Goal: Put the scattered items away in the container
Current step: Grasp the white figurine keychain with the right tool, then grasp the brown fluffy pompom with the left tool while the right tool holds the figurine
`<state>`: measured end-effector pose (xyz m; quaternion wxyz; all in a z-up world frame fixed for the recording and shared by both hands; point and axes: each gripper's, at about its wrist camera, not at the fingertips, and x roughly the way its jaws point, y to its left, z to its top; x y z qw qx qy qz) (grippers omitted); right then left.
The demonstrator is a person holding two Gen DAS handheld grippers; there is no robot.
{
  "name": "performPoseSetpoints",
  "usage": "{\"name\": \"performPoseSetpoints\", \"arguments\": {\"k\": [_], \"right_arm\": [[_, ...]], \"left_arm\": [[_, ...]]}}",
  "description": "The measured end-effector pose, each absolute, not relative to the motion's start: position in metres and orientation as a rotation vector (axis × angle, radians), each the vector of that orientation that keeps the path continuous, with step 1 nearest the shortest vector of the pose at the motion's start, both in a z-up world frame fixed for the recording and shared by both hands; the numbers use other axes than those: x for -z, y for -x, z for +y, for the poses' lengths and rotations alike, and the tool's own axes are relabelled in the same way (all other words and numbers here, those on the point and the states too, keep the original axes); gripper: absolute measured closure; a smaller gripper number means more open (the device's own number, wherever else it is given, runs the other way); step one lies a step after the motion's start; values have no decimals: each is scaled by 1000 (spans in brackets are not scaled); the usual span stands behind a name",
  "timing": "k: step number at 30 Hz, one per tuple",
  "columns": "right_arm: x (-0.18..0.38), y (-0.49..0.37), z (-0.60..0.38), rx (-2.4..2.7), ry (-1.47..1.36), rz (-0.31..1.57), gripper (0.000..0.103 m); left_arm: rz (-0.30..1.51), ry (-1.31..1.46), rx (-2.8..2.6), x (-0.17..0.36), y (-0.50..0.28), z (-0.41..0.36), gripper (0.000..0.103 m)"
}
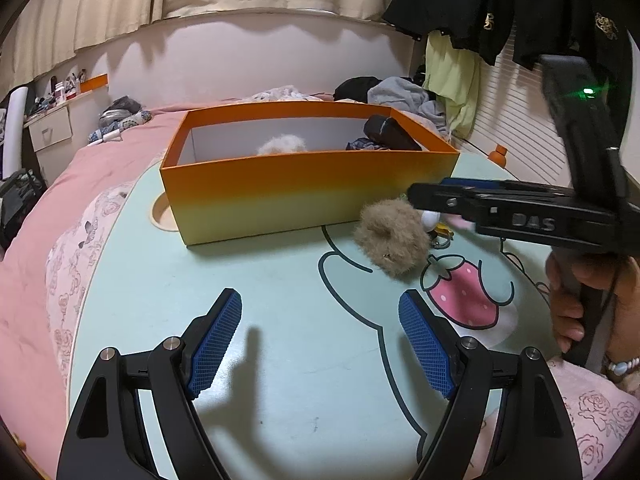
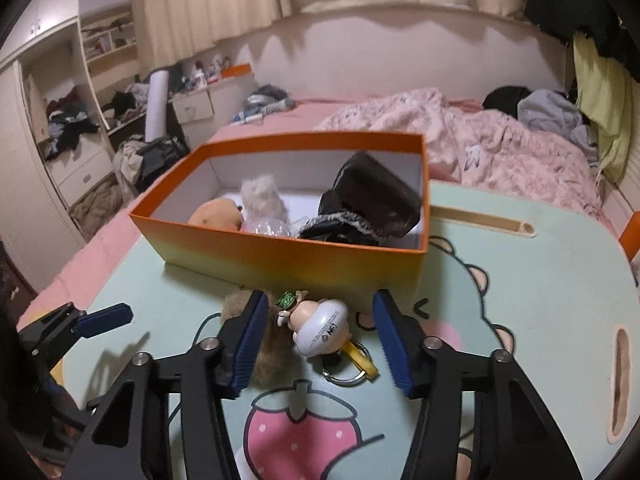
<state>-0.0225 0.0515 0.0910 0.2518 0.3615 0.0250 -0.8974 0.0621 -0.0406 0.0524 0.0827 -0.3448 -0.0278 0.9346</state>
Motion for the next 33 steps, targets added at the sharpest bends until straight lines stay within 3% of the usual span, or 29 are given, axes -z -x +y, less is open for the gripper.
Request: {"name": "performPoseSetpoints", "arguments": {"k": [2,4,6,23,33], "right_arm": [[-87,30,48,2433,-1011,89,54],[-80,35,44,2421,-1053,130,66],[-74,38,44,2403,-1085,131,70],[-92,-16,113,2491,-903,-146,70],[-96,-28,127,2543,-866,-166,69]], "left_arm": [[-79,1028,-2791,-52,-64,-40,22],[-74,1026,-2790,-52,-64,-39,22],[-76,1026,-2790,-52,-64,-39,22],[-65,1056,-2758,-52,-48,-23,22],[-19,1146,-2747,-54,-6,6,22]]}}
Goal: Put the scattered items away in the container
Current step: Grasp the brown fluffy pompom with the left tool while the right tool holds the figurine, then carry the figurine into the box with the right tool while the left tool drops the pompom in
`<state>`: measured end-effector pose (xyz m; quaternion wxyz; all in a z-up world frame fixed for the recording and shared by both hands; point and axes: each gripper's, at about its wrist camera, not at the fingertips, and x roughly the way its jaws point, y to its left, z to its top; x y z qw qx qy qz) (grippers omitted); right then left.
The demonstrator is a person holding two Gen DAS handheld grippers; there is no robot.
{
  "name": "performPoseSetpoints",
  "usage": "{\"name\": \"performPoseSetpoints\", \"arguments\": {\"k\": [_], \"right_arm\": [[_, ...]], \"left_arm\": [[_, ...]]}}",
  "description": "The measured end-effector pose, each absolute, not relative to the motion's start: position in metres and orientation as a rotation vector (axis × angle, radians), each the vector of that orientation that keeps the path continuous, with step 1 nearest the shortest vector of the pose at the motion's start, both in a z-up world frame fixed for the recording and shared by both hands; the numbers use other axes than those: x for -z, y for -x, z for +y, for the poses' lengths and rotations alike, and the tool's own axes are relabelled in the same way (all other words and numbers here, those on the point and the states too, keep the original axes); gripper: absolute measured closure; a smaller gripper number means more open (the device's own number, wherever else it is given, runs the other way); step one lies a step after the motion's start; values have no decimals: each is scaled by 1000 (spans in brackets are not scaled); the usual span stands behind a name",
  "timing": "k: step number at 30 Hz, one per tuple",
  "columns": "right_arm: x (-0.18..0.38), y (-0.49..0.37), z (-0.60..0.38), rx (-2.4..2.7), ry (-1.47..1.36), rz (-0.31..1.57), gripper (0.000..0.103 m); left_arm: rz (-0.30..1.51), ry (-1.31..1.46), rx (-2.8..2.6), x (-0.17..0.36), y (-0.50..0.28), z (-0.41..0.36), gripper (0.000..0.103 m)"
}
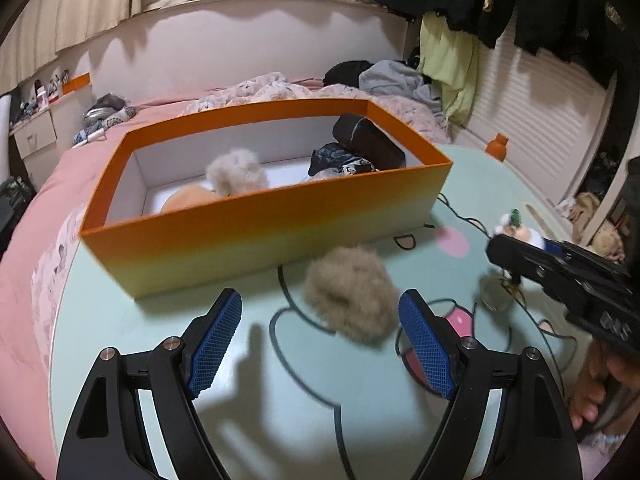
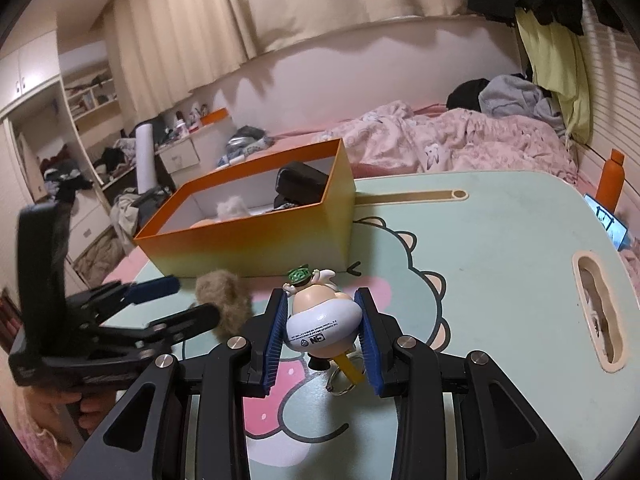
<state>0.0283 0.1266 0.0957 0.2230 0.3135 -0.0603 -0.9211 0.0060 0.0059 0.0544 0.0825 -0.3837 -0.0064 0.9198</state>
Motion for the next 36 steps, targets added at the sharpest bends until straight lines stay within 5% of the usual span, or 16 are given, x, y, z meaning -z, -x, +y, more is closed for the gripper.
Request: {"name": "performPoseSetpoints", "arguments": {"k": [3,6,7,36], "right_arm": [[-96,-30,124,2543,-865,-148,69],[-95,-30,125,2540,-868,-148,69],[-95,-29,125,2540,-869,-150,69],[-102,-39,114,2554,-811,-74,69]], "left_arm": [[-25,1184,-2724,-47,2,8,26],[-54,1193,-2704,-43,3,5,66],[-52,1190,-2699,-43,2,4,70],[-83,891,-2726,-89,-49,-14,74]]}}
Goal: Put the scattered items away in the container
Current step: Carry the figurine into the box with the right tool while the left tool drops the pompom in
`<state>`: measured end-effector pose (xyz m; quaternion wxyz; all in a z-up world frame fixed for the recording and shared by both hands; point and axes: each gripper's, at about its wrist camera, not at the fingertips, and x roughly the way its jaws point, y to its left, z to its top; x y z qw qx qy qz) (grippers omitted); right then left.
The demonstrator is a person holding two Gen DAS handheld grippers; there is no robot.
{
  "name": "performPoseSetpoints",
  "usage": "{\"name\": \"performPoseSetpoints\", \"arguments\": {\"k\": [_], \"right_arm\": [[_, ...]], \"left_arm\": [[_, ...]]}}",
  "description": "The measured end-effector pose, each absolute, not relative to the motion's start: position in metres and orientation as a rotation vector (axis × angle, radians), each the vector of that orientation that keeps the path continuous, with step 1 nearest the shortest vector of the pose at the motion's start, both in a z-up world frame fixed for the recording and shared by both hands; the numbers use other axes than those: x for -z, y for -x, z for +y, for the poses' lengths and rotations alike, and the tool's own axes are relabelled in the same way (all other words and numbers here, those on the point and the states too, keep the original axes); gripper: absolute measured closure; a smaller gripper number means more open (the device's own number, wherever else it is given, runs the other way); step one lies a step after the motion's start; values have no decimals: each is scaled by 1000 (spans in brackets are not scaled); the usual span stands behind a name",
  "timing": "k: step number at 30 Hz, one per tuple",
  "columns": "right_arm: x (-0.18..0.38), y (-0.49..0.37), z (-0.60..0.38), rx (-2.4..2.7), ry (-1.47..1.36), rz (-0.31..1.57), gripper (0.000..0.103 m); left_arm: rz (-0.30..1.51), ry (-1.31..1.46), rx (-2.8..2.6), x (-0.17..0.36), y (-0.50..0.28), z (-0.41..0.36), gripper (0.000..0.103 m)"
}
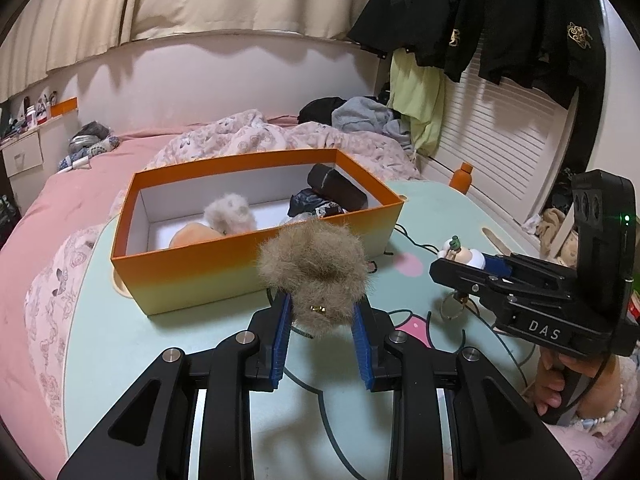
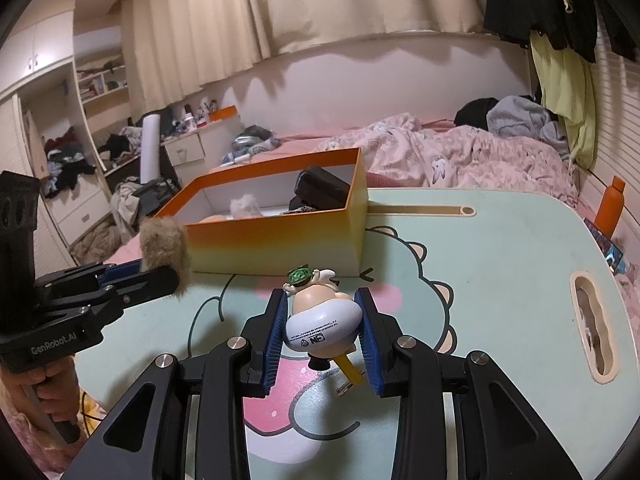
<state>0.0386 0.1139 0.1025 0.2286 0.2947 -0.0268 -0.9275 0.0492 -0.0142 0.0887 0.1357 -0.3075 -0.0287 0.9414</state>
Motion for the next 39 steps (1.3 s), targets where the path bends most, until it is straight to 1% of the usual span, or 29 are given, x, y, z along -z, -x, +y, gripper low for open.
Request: {"name": "performPoseSetpoints", "arguments": {"k": [8,15,25,30,33,35,37,38,39], "right_arm": [[-109,-40,112,2551,-782,-71,69],[-126,-38,107,2545,-729,-51,69],[-159,-5,81,2506,-672,10,69],[-174,25,61,2491,-654,-9,69],[-177,45,43,2500,-671,45,69],[-175,58,33,2508,-695,80,69],[-168,71,23,2506,-745,117,69],[-164,76,19,2509,-768,130,69],[-160,80,16,2515,-786,142,66]], "left_arm": [[-89,870,-2748,-93,-47,-19,74],[-68,835,-2773,-104,-43,-22,74],[-24,851,-2826,-124,-1,-33,74],[-107,889,-2867,-134,34,-50,74],[-119,942,-2886,-131,55,-55,74],[-161,1008,-2856,-122,68,-58,73],[-210,1076,-2830,-112,77,-61,67],[-228,1119,-2824,-106,80,-63,66],[-239,1159,-2822,-101,81,-66,66]]}}
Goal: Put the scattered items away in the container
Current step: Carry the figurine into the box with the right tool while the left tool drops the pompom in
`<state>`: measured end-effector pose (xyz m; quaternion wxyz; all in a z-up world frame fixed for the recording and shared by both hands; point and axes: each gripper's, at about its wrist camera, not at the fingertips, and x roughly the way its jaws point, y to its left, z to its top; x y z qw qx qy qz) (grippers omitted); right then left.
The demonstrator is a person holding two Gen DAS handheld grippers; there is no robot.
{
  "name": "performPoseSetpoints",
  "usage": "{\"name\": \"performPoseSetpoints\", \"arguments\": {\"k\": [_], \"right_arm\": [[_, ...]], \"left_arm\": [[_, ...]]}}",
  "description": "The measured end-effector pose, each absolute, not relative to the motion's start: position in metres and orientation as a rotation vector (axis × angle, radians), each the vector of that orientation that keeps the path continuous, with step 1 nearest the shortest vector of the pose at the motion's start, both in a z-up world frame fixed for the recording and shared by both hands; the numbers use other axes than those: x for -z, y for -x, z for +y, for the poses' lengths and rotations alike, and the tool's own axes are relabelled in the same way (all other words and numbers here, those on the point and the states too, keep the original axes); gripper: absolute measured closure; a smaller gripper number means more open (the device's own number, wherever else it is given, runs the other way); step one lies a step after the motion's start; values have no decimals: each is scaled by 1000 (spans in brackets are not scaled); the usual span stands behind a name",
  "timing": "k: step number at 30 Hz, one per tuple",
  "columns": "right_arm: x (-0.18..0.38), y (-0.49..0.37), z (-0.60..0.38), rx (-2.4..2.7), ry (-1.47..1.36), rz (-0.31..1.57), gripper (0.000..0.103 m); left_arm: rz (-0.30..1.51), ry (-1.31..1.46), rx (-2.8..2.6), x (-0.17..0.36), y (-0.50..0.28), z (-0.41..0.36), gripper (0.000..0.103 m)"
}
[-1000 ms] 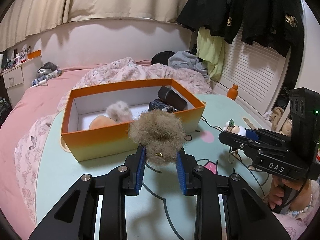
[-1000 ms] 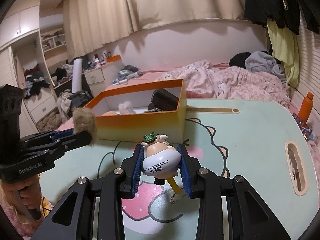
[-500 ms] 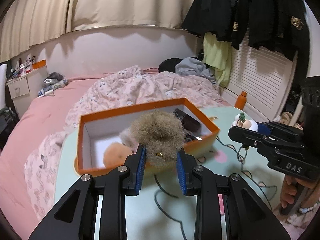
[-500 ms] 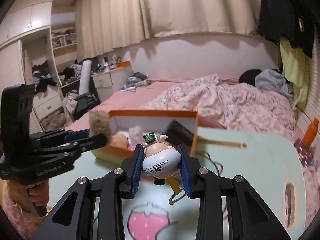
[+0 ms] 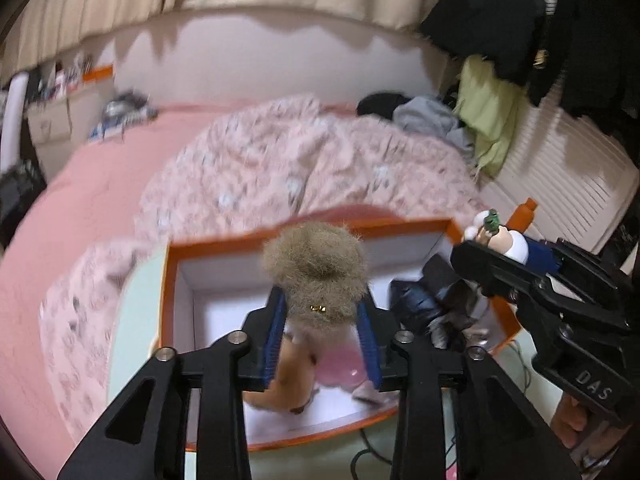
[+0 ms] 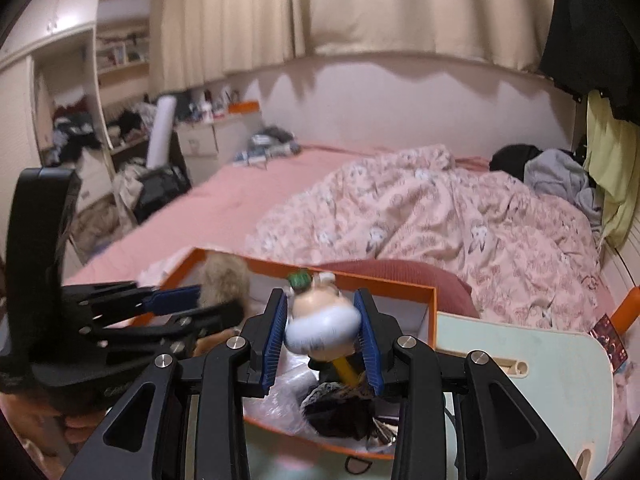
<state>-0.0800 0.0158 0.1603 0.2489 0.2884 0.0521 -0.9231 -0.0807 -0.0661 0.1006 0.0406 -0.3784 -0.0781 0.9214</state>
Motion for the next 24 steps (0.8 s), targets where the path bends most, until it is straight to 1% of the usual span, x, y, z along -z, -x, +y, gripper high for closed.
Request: {"name": "performPoseSetpoints", "arguments": {"k": [1,2,3,7,11,13,15,24], "right_arm": [[-158,82,14,2521,-797,149,62],[-156,82,14,2528,-799,150,49],[-155,81,14,2534,-796,153,42],[-152,73,11,2557,-775,229,42],[-150,66,8,2567,-765,283,42],[-148,63,7,2572,-759,305,42],[-147,62,7,2581,-742,320,42],[-144,57,5,2574,-742,328,42]], "left_arm": [[-243,1175,-2824,-97,79,-68,66],[-241,1177,-2826,-94,77,-70,65],[-238,1176,-2829,-92,75,-71,61],[-264,1144,-2827,-93,65,-77,55],[-259,1109,-2833,-97,55,-76,53],[-245,1101,-2839,-100,52,-75,42],[-228,1094,-2856,-101,49,-73,38],[-220,1066,-2890,-102,37,-76,38]]}}
